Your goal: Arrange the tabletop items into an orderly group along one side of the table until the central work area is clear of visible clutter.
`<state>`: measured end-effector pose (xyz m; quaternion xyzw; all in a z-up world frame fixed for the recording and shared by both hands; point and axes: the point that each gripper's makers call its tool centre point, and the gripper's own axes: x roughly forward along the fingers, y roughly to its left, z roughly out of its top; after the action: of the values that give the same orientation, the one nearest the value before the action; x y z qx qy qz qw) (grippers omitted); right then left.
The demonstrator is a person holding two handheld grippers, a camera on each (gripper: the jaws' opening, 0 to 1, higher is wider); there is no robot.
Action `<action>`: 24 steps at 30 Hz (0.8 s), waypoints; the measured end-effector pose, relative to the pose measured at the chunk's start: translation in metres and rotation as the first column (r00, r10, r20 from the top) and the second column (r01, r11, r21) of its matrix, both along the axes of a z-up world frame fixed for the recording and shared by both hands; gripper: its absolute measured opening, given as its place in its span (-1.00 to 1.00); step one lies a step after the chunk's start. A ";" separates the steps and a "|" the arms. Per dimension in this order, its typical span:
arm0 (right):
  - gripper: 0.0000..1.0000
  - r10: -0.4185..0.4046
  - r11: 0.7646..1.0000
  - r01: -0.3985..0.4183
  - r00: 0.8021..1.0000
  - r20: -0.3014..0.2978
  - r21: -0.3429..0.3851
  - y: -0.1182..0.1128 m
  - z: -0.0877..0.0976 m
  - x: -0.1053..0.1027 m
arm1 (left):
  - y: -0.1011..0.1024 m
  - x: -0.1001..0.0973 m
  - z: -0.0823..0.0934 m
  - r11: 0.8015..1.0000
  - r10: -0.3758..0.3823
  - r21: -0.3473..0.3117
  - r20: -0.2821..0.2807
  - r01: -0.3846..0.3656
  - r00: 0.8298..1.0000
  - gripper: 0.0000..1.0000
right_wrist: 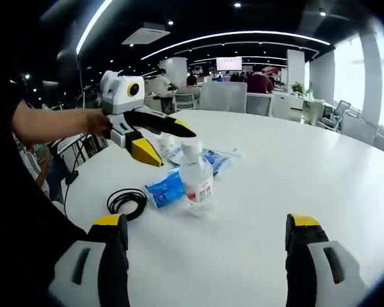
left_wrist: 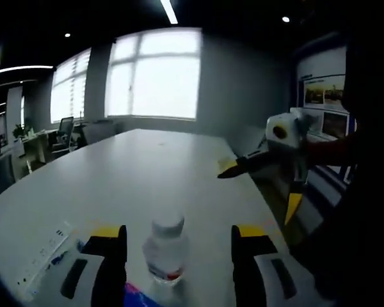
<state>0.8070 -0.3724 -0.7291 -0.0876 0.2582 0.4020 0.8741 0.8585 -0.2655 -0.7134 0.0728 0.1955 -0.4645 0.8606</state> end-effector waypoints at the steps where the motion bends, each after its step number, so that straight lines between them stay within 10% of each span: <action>1: 0.99 -0.005 1.000 0.005 1.000 0.005 0.002 0.000 0.000 0.000 | 0.002 0.003 -0.002 0.999 0.020 0.025 0.016 -0.021 1.000 0.11; 24: 0.97 -0.058 0.998 0.058 0.998 -0.031 0.004 -0.009 -0.017 -0.004 | -0.012 0.022 -0.008 0.989 0.148 -0.012 0.110 -0.147 0.983 -0.55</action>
<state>0.8027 -0.3816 -0.7458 -0.0715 0.2732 0.3783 0.8816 0.8809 -0.2771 -0.7214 0.0821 0.1517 -0.3952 0.9022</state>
